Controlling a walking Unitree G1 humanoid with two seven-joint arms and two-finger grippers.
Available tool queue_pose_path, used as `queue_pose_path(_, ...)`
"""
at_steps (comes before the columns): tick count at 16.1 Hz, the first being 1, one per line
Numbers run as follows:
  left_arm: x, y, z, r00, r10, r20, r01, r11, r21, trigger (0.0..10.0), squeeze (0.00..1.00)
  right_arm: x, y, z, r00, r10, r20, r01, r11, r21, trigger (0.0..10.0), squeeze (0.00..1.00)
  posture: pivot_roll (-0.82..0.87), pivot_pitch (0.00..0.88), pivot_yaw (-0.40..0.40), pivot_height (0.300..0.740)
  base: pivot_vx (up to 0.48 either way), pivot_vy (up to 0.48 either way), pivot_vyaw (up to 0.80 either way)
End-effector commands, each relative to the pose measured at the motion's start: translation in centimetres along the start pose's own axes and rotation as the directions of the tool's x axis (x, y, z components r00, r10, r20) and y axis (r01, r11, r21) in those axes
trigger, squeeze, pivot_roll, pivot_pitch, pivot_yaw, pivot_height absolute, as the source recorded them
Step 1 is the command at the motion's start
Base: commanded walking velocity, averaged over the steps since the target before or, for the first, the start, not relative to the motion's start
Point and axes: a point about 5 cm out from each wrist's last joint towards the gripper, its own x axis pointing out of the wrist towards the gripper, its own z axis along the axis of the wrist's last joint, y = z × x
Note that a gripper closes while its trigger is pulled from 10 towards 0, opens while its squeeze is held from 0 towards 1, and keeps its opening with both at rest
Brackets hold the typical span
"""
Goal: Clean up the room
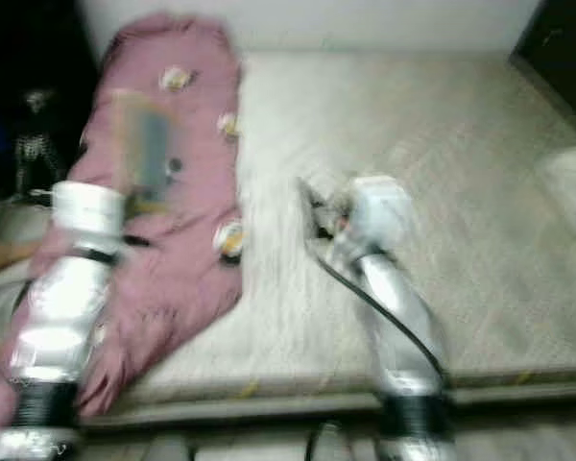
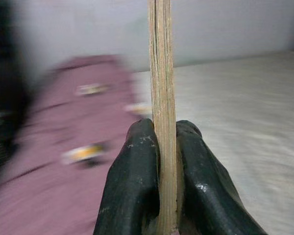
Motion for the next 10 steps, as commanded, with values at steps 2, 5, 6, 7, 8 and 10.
queue_pose_path(2, 0.06, 0.97, 1.16, 0.998, 0.02, 0.053, -0.021, 1.0, 0.019, 10.0, 0.0, 0.66, 1.4, 0.63, 0.999, 0.042, 0.029, -0.043, 0.999, 0.008, 10.0, 0.0, -0.01, 0.0, -0.036, 0.74, 0.0, 0.0, 0.0)
queue_pose_path(5, 0.11, 1.11, 1.24, 0.998, 0.023, 0.058, -0.024, 1.0, 0.007, 10.0, 0.0, 0.65, 1.44, 0.51, 0.999, 0.043, 0.028, -0.043, 0.999, 0.003, 10.0, 0.0, -0.01, 0.0, -0.038, 0.74, 0.0, 0.0, 0.0)
queue_pose_path(6, 0.11, 1.08, 1.22, 0.998, 0.022, 0.057, -0.022, 1.0, 0.004, 10.0, 0.0, 0.65, 1.47, 0.5, 0.999, 0.044, 0.029, -0.045, 0.999, 0.002, 10.0, 0.0, -0.01, 0.0, -0.038, 0.74, 0.0, 0.0, 0.0)
queue_pose_path(7, 0.13, 1.03, 1.21, 0.998, 0.02, 0.057, -0.02, 1.0, 0.0, 10.0, 0.0, 0.65, 1.46, 0.49, 0.999, 0.044, 0.029, -0.044, 0.999, 0.003, 10.0, 0.0, -0.01, 0.0, -0.038, 0.74, 0.0, 0.0, 0.0)
queue_pose_path(8, 0.16, 1.0, 1.22, 0.998, 0.016, 0.059, -0.016, 1.0, -0.003, 10.0, 0.0, 0.67, 1.35, 0.41, 0.999, 0.029, 0.024, -0.029, 1.0, -0.003, 10.0, 0.0, -0.01, 0.0, -0.038, 0.74, 0.0, 0.0, 0.0)
queue_pose_path(10, 0.17, 0.95, 1.29, 0.998, 0.01, 0.065, -0.009, 1.0, -0.008, 10.0, 0.0, 0.65, 1.27, 0.27, 1.0, 0.017, 0.018, -0.017, 1.0, -0.007, 10.0, 0.0, -0.01, 0.0, -0.036, 0.74, 0.0, 0.0, 0.0)
